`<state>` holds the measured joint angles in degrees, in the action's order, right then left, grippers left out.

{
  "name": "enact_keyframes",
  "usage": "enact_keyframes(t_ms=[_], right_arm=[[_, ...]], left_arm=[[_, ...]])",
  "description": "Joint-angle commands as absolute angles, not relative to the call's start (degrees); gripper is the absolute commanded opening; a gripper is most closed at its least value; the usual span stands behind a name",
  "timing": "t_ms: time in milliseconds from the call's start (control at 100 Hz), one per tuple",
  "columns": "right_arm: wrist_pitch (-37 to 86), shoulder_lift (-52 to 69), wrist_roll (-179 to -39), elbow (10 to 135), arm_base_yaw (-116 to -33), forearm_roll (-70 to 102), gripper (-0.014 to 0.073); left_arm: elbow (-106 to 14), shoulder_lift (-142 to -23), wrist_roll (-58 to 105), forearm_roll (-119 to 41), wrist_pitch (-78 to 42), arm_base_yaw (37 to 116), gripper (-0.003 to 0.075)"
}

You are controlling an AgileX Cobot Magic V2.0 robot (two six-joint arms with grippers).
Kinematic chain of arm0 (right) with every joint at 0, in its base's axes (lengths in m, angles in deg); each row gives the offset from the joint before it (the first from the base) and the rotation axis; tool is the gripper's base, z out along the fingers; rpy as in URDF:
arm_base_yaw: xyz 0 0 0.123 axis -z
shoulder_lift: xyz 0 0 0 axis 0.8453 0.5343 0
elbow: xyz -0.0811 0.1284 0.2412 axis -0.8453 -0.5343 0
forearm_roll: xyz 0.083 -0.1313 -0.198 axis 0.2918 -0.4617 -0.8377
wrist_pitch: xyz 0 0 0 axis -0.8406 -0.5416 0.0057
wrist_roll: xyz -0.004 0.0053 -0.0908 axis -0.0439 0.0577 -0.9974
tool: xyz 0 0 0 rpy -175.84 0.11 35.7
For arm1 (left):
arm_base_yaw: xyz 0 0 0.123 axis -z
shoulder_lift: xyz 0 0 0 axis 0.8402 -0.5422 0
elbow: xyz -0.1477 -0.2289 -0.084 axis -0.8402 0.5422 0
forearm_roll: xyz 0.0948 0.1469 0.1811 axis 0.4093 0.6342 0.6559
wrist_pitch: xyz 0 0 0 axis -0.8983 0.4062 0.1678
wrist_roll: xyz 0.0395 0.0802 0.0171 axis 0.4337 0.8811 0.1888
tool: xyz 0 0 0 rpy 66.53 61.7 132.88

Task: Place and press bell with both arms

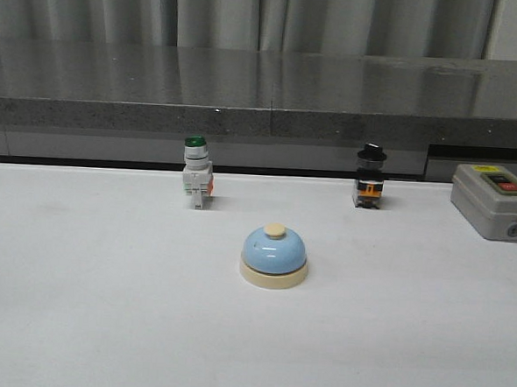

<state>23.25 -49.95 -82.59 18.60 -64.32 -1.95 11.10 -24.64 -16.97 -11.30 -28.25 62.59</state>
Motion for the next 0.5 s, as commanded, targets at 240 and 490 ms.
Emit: enact_keyframes(t_ms=[240,490], right_arm=[[33.72,-51.69,-82.62,13.49,-61.29,-0.13,-0.006],[36.91,-51.69,-82.62,11.16,-61.29,-0.13,-0.006]], left_arm=[[13.58,-22.99,-17.55,-11.31,-32.85,62.53,-0.002],[13.58,-22.99,-17.55,-11.31,-32.85,62.53,-0.002]])
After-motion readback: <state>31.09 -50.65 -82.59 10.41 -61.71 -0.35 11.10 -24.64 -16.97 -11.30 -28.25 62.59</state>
